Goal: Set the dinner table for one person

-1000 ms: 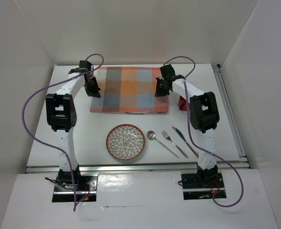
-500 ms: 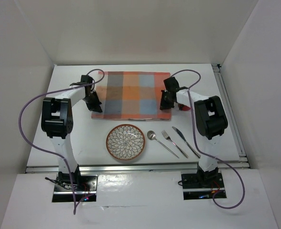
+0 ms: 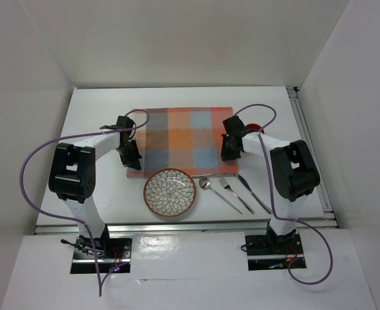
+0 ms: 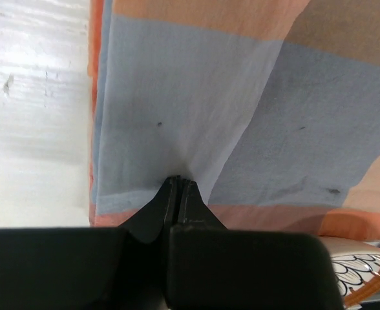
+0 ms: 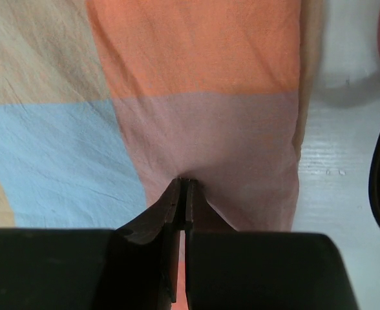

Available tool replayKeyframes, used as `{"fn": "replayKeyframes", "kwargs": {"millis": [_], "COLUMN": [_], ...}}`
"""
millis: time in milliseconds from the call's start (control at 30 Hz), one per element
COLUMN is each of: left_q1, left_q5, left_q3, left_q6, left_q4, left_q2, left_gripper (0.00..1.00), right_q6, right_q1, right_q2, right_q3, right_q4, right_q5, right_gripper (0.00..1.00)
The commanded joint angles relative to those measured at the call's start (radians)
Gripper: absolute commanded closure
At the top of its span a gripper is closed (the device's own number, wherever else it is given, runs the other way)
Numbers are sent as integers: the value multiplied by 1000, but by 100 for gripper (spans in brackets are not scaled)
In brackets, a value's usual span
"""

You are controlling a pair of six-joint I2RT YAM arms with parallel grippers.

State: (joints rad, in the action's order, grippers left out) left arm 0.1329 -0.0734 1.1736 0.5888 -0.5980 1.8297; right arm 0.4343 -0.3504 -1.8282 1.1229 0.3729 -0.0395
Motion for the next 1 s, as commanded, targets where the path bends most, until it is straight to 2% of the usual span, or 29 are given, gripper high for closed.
{"fn": "replayKeyframes", "kwargs": {"millis": [0,100,167,200,300,333,367,433,500,533,667,833,967], "left_q1": [23,36,45,45,68,68,77,91,119,119,155,177,223], "left_q5": [47,102,135,148,167,176,176,207,207,207,121,-28,-7], "left_q3": [-31,18,78,95,171,225,254,338,379,391,339,258,258], "left_q6": [20,38,49,49,37,37,37,37,25,25,14,-21,-44], "left_q4": [-45,-92,-140,-140,-169,-184,-218,-249,-260,-260,-122,9,-2], "left_q2": [-24,-24,-53,-70,-125,-135,-135,-159,-176,-188,-294,-333,-297], "left_gripper": [100,100,88,83,62,57,55,46,40,34,17,19,19], "right_q6": [12,21,21,21,21,21,21,32,63,73,72,63,63], "right_q1": [-30,-41,-62,-62,-62,-62,-44,-13,69,106,279,369,395], "right_q2": [53,86,137,159,242,260,292,319,343,357,345,236,176], "right_q3": [-38,-25,20,38,130,176,196,225,235,235,206,218,227], "right_q4": [44,73,106,115,158,168,179,214,224,236,236,261,221], "right_q5": [-49,-68,-94,-103,-131,-143,-152,-189,-198,-179,-85,-42,-19], "right_gripper": [100,100,98,93,70,50,46,34,28,25,22,19,20]}}
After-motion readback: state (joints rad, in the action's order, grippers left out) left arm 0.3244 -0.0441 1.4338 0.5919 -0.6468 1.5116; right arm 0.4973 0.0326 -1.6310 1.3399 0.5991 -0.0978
